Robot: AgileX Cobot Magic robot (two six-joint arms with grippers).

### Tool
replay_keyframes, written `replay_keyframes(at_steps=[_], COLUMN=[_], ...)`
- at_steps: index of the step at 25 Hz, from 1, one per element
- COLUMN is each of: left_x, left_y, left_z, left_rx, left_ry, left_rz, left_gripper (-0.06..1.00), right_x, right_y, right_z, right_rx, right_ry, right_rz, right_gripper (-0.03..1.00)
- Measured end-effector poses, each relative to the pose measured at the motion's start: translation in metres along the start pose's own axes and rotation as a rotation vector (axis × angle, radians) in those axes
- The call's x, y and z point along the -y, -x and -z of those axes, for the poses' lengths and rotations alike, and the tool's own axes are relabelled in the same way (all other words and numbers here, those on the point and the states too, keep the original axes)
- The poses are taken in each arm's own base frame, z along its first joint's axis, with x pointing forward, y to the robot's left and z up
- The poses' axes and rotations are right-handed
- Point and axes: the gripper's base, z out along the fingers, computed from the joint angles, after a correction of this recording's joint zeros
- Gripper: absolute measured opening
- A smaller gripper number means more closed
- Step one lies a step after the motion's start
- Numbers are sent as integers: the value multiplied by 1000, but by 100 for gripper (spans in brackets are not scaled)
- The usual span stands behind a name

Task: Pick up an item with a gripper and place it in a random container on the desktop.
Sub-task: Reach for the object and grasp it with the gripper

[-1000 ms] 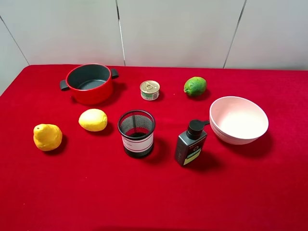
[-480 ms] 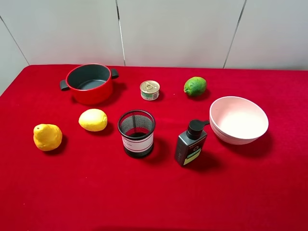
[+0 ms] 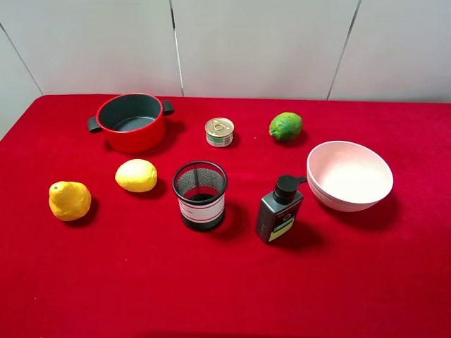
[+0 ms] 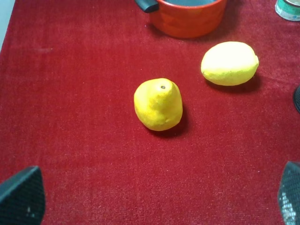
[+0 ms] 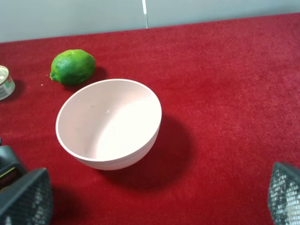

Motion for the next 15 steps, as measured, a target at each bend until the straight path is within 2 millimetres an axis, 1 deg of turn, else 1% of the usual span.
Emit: replay_keyframes(at_steps=[8, 13, 14, 15], left_x=[0, 0, 0, 0], left_y=[0, 0, 0, 0], left_z=[0, 0, 0, 0], left_rx=[0, 0, 1, 3], left_ry=[0, 0, 0, 0], left_rz=[0, 0, 0, 0], left_gripper=[99, 99, 99, 99], right_x=[-1, -1, -1, -1], right_y=[2, 16, 21, 31], right_z=[-1, -13, -17, -25], right_rx=[1, -64, -80, -97], right_ry=[17, 20, 23, 30], right_rz=[-12, 3, 16, 46], right_gripper=[69, 69, 69, 69])
